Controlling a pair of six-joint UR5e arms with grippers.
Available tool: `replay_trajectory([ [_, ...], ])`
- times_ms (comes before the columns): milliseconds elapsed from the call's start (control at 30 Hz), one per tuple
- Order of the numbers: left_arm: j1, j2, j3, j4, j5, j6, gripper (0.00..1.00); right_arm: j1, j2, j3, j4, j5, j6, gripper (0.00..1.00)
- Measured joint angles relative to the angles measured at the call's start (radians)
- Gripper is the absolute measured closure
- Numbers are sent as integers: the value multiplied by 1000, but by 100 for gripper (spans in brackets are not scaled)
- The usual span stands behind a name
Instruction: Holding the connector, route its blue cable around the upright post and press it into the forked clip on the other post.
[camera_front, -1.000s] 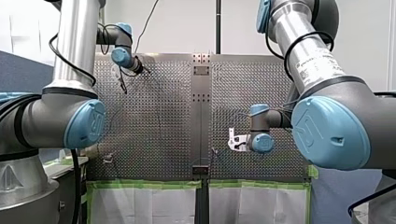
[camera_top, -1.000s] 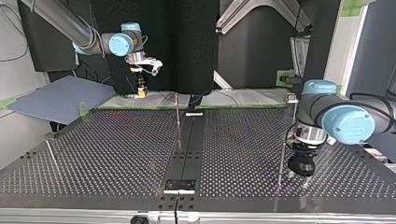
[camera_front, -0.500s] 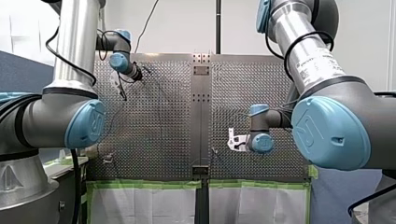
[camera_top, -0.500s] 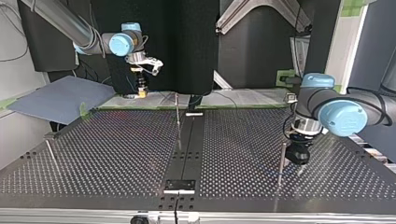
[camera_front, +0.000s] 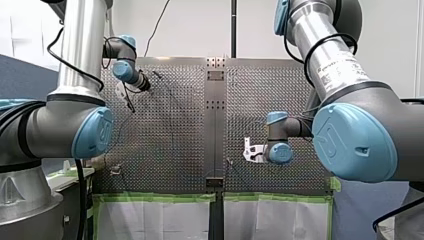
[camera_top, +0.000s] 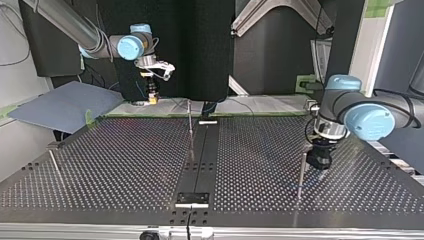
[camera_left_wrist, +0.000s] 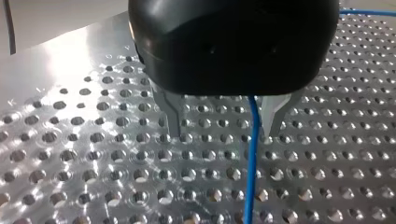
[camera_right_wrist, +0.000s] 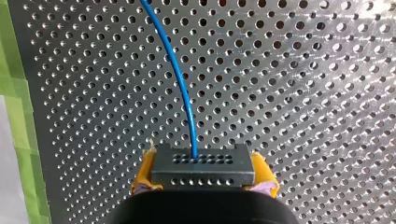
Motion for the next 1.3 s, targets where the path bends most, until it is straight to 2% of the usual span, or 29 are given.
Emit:
replay_trajectory([
  [167,9,2,-6,5,5,13,15,0,0,0,0,0,0,100],
  [567,8,26,-7,5,-21,47,11,0,0,0,0,0,0,100],
  [1100,-8,49,-8,-20,-22,56,11,0,0,0,0,0,0,100],
  [1300,-9,70,-34,-31,-22,60,11,1,0,0,0,0,-1,100],
])
